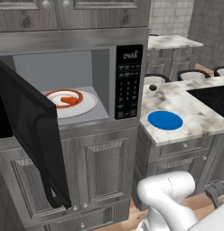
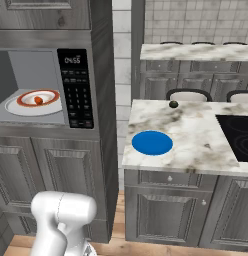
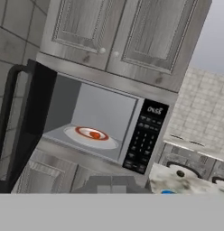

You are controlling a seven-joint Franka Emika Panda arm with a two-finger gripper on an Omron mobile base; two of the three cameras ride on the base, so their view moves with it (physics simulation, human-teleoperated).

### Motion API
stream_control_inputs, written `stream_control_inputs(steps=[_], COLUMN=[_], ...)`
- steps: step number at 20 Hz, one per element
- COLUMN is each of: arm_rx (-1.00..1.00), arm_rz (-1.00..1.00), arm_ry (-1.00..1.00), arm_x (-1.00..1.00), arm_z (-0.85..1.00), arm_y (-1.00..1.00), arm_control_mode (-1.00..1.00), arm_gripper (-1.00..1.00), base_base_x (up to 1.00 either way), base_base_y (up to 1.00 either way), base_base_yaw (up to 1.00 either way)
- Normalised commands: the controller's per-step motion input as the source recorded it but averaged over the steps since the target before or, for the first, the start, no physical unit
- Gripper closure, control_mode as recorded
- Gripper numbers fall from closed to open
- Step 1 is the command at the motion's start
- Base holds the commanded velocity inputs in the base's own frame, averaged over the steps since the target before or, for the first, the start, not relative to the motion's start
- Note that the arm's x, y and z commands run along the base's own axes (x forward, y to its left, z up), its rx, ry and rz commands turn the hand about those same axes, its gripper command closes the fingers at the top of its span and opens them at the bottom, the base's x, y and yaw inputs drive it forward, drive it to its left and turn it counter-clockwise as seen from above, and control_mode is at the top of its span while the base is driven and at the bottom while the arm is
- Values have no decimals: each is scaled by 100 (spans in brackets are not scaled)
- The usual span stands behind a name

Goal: Pick the carrot from the counter and place it in the microwave. Then turn on the microwave.

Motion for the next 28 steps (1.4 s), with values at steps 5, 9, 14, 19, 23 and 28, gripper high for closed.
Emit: stream_control_inputs(steps=[5,9,14,19,23,28], arm_rx=[0,0,0,0,0,0], arm_rz=[0,0,-1,-2,-2,-2], arm_ry=[-15,-13,-11,-10,-10,-9], arm_x=[-26,-17,-8,0,0,1], arm_z=[1,4,3,0,0,0], arm_y=[0,4,7,17,22,19], arm_control_mode=[-100,-100,-100,-100,-100,-100], arm_gripper=[100,100,100,100,100,100], base_base_x=[0,0,0,0,0,0], base_base_y=[0,0,0,0,0,0], base_base_yaw=[0,0,0,0,0,0])
